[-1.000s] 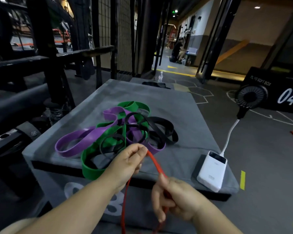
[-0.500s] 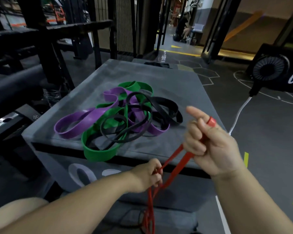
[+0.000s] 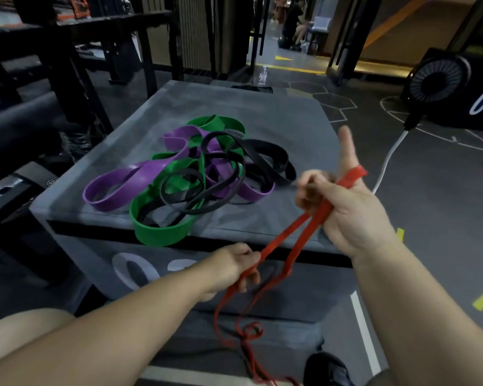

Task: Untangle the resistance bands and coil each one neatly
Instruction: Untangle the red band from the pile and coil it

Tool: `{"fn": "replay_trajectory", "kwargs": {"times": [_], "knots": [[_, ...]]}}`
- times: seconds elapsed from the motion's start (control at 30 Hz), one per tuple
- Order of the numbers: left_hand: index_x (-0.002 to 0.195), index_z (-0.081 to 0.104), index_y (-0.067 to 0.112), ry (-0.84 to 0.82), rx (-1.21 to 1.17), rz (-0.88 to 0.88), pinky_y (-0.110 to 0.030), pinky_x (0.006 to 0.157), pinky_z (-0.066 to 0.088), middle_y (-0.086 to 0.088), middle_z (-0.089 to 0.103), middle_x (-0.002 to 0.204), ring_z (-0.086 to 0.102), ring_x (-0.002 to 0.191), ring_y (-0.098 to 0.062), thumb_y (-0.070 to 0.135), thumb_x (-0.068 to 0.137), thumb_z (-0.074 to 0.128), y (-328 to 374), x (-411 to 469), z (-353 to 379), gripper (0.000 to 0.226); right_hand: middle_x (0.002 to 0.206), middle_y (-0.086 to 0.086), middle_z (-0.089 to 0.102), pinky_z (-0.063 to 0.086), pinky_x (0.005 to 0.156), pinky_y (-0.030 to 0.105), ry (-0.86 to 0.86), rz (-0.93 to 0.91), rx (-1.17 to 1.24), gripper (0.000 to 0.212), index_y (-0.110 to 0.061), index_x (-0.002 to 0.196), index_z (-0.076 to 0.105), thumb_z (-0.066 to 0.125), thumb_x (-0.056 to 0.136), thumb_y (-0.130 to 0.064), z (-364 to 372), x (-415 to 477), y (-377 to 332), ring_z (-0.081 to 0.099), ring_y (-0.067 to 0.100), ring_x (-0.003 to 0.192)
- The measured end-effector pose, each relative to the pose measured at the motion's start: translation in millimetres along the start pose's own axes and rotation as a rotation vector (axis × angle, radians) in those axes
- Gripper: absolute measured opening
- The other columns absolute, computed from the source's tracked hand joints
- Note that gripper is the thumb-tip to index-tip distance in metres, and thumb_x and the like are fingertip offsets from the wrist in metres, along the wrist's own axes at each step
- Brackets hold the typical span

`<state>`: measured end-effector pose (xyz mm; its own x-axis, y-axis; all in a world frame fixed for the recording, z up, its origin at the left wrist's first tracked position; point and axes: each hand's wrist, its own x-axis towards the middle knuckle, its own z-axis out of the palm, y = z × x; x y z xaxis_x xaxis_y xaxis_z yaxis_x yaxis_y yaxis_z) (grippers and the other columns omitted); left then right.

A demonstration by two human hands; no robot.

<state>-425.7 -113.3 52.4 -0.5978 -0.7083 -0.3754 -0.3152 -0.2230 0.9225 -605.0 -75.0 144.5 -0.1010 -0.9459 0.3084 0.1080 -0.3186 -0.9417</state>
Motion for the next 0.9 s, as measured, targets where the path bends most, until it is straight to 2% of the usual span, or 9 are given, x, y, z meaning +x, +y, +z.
{"fn": "replay_trajectory", "kwargs": {"times": [0.13, 0.27, 0.37, 0.4, 0.53, 0.63, 0.77, 0.83, 0.9], "knots": [[0.082, 0.054, 0.013, 0.015, -0.086, 0.145, -0.023, 0.058, 0.043, 0.001, 0.054, 0.059, 0.048, 0.051, -0.01, 0.021, 0.1, 0.046, 16.1, -6.1, -1.0, 0.022, 0.089, -0.005, 0.072, 0.045, 0.093, 0.034, -0.118, 0.141, -0.375, 0.049, -0.053, 0.132, 0.036, 0.042, 0.101, -0.016, 3.0, -7.6, 28.2, 0.068, 0.011, 0.097], [0.076, 0.053, 0.012, 0.086, -0.15, 0.326, -0.02, 0.058, 0.041, 0.005, 0.049, 0.052, 0.046, 0.053, -0.009, 0.018, 0.098, 0.047, 31.9, -9.1, -4.0, 0.024, 0.069, -0.014, 0.064, 0.044, 0.071, 0.014, -0.241, 0.268, -0.493, 0.031, -0.028, 0.114, 0.055, 0.037, 0.104, -0.005, 18.9, -14.1, 39.7, 0.06, -0.003, 0.068], [0.087, 0.052, 0.013, 0.055, -0.058, 0.324, -0.022, 0.053, 0.039, 0.008, 0.048, 0.057, 0.043, 0.052, -0.006, 0.015, 0.09, 0.062, 33.2, -8.8, -11.2, 0.011, 0.047, -0.017, 0.048, 0.033, 0.05, 0.013, -0.087, 0.261, -0.546, 0.031, -0.023, 0.081, 0.058, 0.041, 0.102, -0.008, 19.5, -6.9, 40.2, 0.042, -0.002, 0.046], [0.091, 0.049, 0.014, 0.018, 0.016, 0.295, -0.021, 0.053, 0.039, 0.008, 0.05, 0.062, 0.044, 0.055, -0.005, 0.012, 0.086, 0.067, 31.0, -7.7, -13.6, 0.019, 0.043, -0.014, 0.042, 0.03, 0.045, 0.016, -0.017, 0.26, -0.513, 0.033, -0.023, 0.076, 0.057, 0.042, 0.102, -0.01, 15.6, -4.3, 40.7, 0.037, 0.001, 0.043], [0.091, 0.043, 0.018, -0.062, 0.322, 0.185, -0.019, 0.061, 0.042, 0.0, 0.055, 0.079, 0.05, 0.063, -0.006, 0.014, 0.09, 0.064, 23.1, -2.4, -21.8, 0.021, 0.048, -0.01, 0.031, 0.02, 0.039, 0.018, 0.179, 0.273, -0.301, 0.035, -0.022, 0.073, 0.056, 0.04, 0.103, -0.012, 0.2, 3.3, 31.5, 0.027, 0.005, 0.039], [0.091, 0.053, 0.015, -0.11, 0.268, 0.11, -0.022, 0.069, 0.044, 0.004, 0.063, 0.08, 0.057, 0.072, -0.006, 0.016, 0.096, 0.056, 20.9, -1.1, -33.4, 0.005, 0.054, -0.004, 0.029, 0.017, 0.042, 0.019, 0.311, 0.241, -0.183, 0.033, -0.018, 0.076, 0.056, 0.038, 0.104, -0.012, -14.7, 7.1, 21.2, 0.024, 0.004, 0.039], [0.102, 0.058, 0.018, 0.007, -0.036, 0.17, -0.024, 0.064, 0.045, 0.004, 0.06, 0.072, 0.05, 0.06, -0.006, 0.012, 0.1, 0.045, 30.2, -1.5, -45.9, 0.015, 0.048, -0.003, 0.034, 0.025, 0.041, 0.022, 0.26, 0.308, -0.232, 0.03, -0.016, 0.082, 0.056, 0.037, 0.105, -0.015, -32.6, 1.6, 16.9, 0.027, 0.01, 0.04], [0.102, 0.054, 0.018, 0.093, -0.089, 0.268, -0.018, 0.051, 0.035, 0.004, 0.059, 0.063, 0.039, 0.05, -0.006, 0.011, 0.102, 0.037, 40.4, -4.8, -47.3, 0.018, 0.05, 0.0, 0.05, 0.039, 0.044, 0.024, 0.12, 0.404, -0.317, 0.027, -0.013, 0.088, 0.058, 0.037, 0.105, -0.015, -32.8, -5.7, 15.2, 0.043, 0.015, 0.042], [0.091, 0.048, 0.013, 0.129, -0.031, 0.363, -0.014, 0.045, 0.028, 0.002, 0.058, 0.056, 0.034, 0.045, -0.004, 0.009, 0.102, 0.035, 50.7, -12.2, -48.2, 0.018, 0.067, 0.007, 0.068, 0.055, 0.062, 0.026, -0.022, 0.516, -0.342, 0.027, -0.008, 0.099, 0.061, 0.037, 0.105, -0.019, -30.6, -13.6, 15.1, 0.064, 0.02, 0.059]]}}
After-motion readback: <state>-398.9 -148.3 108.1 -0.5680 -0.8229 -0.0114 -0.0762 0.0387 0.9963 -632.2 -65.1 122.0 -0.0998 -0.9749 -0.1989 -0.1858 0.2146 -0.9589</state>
